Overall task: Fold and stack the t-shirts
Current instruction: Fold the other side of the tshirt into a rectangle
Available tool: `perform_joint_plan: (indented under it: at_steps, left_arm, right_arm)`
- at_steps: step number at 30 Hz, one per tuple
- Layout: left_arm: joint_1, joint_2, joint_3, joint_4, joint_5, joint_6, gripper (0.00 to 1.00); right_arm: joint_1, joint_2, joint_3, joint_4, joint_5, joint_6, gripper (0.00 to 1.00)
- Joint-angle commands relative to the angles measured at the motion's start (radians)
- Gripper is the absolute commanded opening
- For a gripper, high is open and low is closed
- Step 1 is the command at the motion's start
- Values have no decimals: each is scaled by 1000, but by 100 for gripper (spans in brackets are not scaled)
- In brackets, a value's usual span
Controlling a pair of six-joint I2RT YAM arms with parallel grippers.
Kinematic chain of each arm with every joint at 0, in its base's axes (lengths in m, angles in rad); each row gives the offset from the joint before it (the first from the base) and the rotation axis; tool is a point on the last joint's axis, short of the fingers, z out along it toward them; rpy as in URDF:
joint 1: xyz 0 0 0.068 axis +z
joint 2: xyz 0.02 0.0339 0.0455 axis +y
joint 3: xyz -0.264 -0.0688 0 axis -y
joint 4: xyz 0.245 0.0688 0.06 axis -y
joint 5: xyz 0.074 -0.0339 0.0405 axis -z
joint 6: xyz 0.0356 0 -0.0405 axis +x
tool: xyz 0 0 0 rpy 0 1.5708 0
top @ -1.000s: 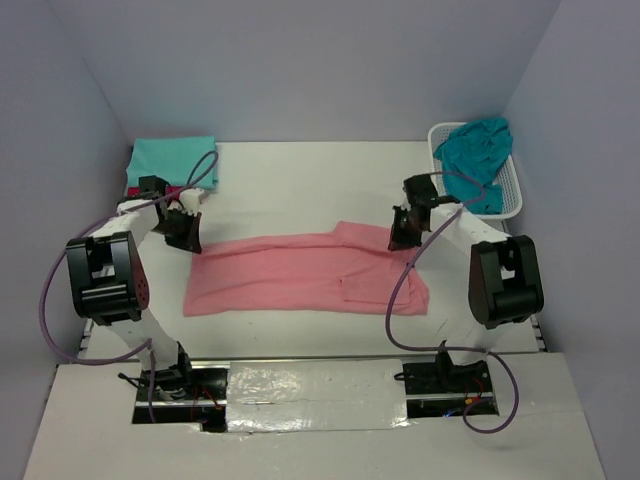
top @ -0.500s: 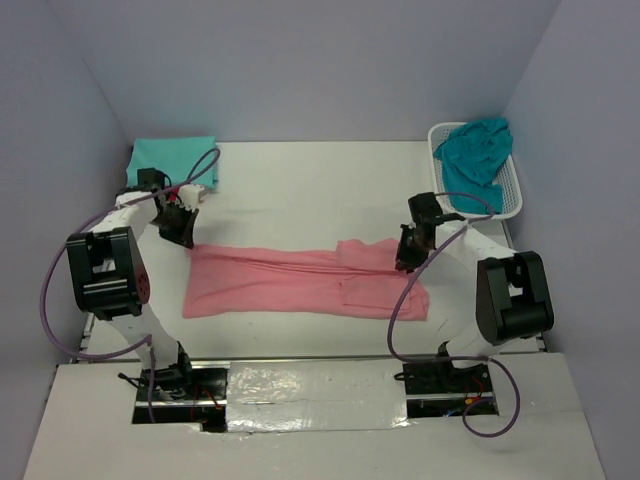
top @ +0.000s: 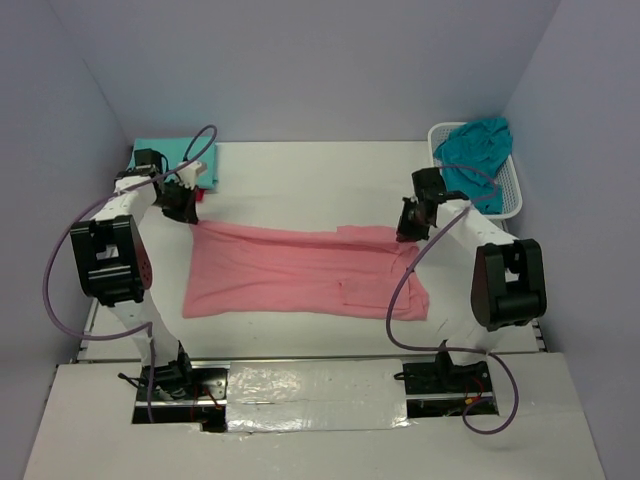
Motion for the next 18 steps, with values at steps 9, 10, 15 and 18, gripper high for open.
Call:
perform_joint_plan:
  at_steps: [9,10,15,18]
  left_arm:
    - [34,-245,-273,-38,79,175,0]
    - [37,-255,-313,-38,72,187,0]
    - [37,-271,-385,-49,47,244,7]
    - [46,-239,-349,-144,69,296,58]
  right_arm:
    - [-12,-284,-308,-28,9,16,0]
    - [-12,-292,-330,-13,-6,21,0]
    - [-9,-246,-395,43,-72,50,0]
    - [-6,-214,-385,52,-77,46,0]
